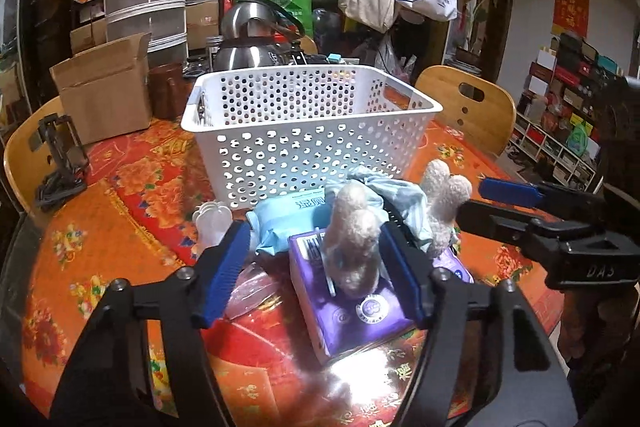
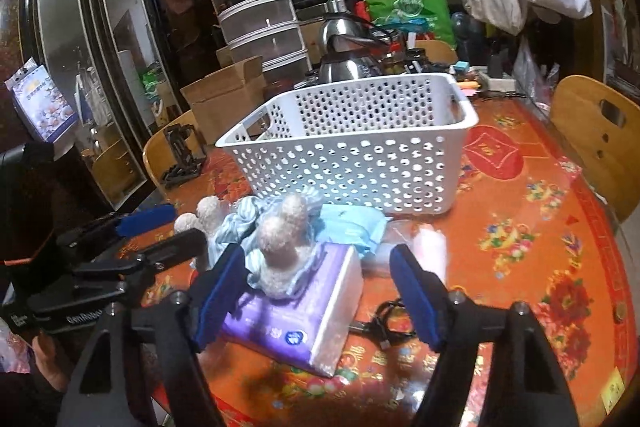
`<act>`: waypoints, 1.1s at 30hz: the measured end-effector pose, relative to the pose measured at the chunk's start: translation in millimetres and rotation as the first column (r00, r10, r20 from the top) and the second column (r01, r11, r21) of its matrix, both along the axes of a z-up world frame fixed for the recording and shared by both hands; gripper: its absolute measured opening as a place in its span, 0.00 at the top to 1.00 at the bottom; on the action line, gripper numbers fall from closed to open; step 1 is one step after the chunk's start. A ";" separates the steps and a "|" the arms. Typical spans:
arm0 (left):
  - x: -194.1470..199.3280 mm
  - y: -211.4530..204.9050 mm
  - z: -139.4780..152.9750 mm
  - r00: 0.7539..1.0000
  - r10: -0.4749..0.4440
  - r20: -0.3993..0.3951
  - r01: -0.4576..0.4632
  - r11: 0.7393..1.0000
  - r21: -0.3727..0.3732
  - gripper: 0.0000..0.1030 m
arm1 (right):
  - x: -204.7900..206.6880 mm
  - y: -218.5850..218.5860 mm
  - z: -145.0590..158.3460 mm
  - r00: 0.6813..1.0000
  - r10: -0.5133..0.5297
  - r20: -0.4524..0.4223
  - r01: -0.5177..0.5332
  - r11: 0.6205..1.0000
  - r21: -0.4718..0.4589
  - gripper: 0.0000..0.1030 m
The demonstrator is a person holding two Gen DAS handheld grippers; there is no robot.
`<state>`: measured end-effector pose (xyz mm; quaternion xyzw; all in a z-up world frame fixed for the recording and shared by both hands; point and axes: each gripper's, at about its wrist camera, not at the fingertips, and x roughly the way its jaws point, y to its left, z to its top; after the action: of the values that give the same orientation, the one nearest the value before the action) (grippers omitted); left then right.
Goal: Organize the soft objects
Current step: 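Close the left tool on a white plush toy while the right tool grasps another plush toy, then carry both plush toys over the white basket and open both tools inside it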
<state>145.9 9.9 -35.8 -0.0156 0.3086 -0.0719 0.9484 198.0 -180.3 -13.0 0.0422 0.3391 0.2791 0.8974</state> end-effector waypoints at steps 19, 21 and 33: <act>-3.1 1.4 -3.1 0.999 -0.047 0.019 0.048 0.998 -0.048 0.86 | 2.3 21.5 -1.1 0.999 0.053 0.013 -0.052 0.998 -0.020 0.85; -2.9 5.5 -3.8 0.999 -0.042 0.015 0.043 0.997 -0.066 0.86 | 1.4 20.3 -0.9 0.999 0.051 0.019 -0.051 0.999 -0.017 0.87; -8.3 13.2 19.4 0.997 -0.036 0.072 0.043 0.994 -0.098 0.87 | -4.4 19.7 15.4 0.995 0.057 0.076 -0.057 0.998 -0.008 0.89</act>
<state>137.6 23.1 -16.4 -0.0539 0.2715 -0.1063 0.9550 193.6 -160.5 2.4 0.0195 0.3065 0.3051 0.9014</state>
